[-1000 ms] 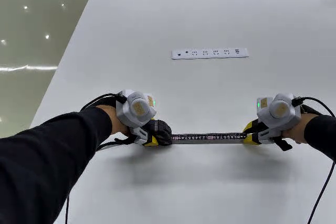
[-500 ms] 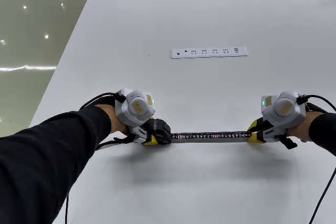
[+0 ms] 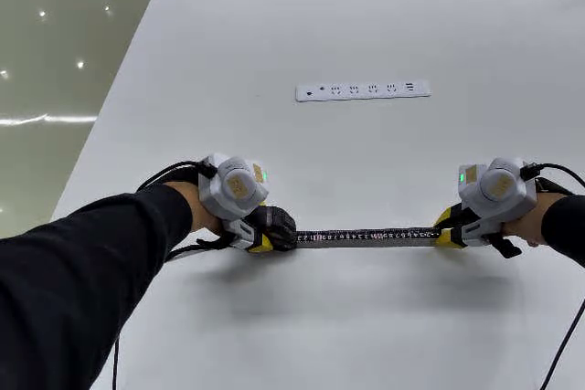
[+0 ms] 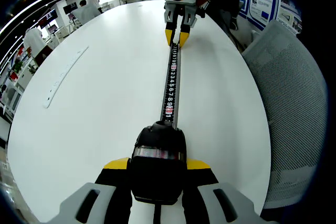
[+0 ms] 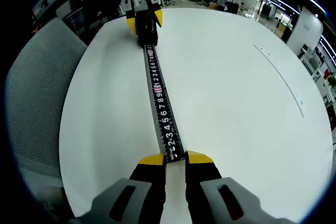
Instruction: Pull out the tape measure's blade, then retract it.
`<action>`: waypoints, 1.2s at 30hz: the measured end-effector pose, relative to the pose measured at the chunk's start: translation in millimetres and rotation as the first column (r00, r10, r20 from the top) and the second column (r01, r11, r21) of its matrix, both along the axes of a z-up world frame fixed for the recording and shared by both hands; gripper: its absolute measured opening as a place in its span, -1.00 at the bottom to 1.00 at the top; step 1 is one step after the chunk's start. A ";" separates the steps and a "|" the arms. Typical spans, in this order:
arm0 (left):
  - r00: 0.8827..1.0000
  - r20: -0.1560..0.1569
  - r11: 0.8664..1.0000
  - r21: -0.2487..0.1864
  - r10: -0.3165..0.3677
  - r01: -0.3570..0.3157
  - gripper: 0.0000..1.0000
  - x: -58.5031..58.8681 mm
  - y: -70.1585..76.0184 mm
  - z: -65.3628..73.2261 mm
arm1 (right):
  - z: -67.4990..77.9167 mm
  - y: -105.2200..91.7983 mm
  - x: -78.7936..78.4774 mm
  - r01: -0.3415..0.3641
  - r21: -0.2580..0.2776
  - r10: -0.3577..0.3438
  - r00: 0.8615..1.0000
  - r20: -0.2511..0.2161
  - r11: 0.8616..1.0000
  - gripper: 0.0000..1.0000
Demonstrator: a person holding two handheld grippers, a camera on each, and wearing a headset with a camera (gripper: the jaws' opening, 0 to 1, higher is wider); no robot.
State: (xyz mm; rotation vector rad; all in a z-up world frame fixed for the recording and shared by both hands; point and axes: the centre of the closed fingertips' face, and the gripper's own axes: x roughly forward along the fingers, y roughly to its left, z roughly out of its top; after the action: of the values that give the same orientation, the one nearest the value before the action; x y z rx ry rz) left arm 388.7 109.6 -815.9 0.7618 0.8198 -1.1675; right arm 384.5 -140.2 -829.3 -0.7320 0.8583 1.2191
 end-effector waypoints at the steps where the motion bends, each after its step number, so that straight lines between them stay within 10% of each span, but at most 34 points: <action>1: 1.000 0.000 1.000 0.000 0.000 0.000 -0.34 -0.1 0.0 0.1 | 0.1 -0.2 -0.2 0.001 0.001 -0.001 1.000 0.000 1.000 -0.85; 36: 1.000 0.029 1.000 -0.030 -0.002 0.002 -0.33 2.2 -1.4 0.4 | -4.6 1.8 2.1 0.033 -0.016 -0.034 0.999 -0.035 0.999 -0.80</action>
State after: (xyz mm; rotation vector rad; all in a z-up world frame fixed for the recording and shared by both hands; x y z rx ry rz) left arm 390.9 108.2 -815.6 0.7536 0.7761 -1.1656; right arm 386.6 -138.4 -833.9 -0.7077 0.9069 1.1996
